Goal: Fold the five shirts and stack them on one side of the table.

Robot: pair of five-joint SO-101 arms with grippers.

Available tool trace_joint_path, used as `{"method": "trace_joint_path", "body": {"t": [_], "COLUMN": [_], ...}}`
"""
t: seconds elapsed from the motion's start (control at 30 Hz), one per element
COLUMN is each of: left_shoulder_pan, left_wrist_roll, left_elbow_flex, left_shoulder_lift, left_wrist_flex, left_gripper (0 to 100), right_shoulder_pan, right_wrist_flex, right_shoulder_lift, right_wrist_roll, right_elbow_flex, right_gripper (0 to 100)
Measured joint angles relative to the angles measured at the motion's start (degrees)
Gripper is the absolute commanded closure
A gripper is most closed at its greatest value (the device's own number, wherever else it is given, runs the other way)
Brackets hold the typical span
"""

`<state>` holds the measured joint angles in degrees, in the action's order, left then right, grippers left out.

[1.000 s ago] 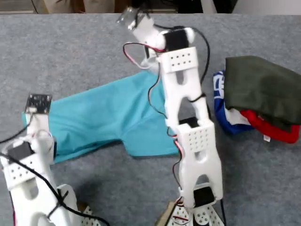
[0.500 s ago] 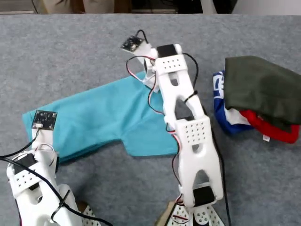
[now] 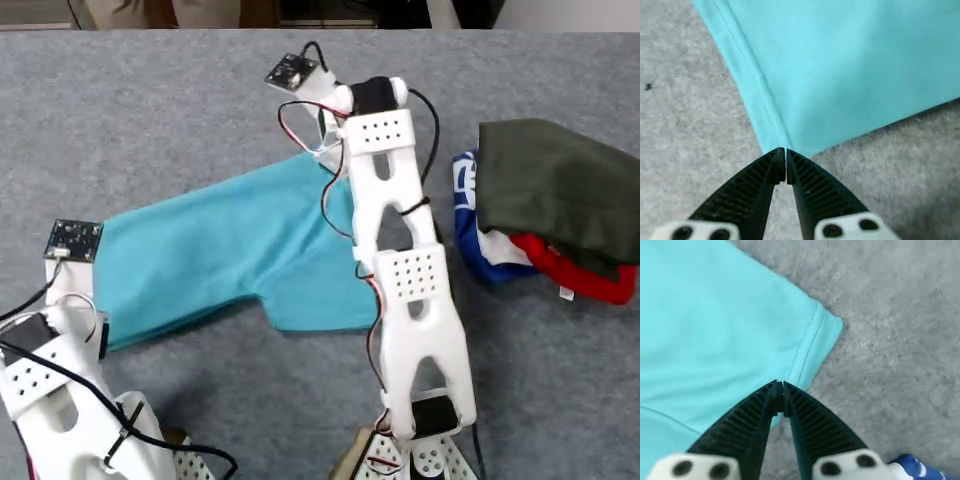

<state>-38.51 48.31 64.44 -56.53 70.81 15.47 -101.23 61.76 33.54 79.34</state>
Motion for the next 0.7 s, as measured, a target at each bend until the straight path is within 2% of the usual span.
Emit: {"method": "trace_joint_path", "body": {"t": [0.1,0.23,0.47,0.7], "left_shoulder_pan": [-0.44,-4.22,-13.54,-14.07], "left_wrist_roll": [0.0,0.0,-1.41,-17.41], "left_elbow_flex": [-3.16,-3.78,2.9,8.44], "left_shoulder_lift": [0.0,0.0,0.0,0.0], "left_wrist_flex": [3.96,4.57,-10.29,-23.56], "left_gripper": [98,98,98,98], "right_shoulder_pan": [0.18,3.87,10.99,11.43], "right_wrist_flex": [-0.18,-0.18,2.37,10.46], "right_shoulder_lift": [-1.76,-13.71,-45.63,-73.67], "right_wrist_roll": [0.09,4.84,14.51,19.69], "right_elbow_flex": [-1.93,-15.65,-53.98,-89.58], "right_gripper": [99.5,99.5,99.4,96.7]}}
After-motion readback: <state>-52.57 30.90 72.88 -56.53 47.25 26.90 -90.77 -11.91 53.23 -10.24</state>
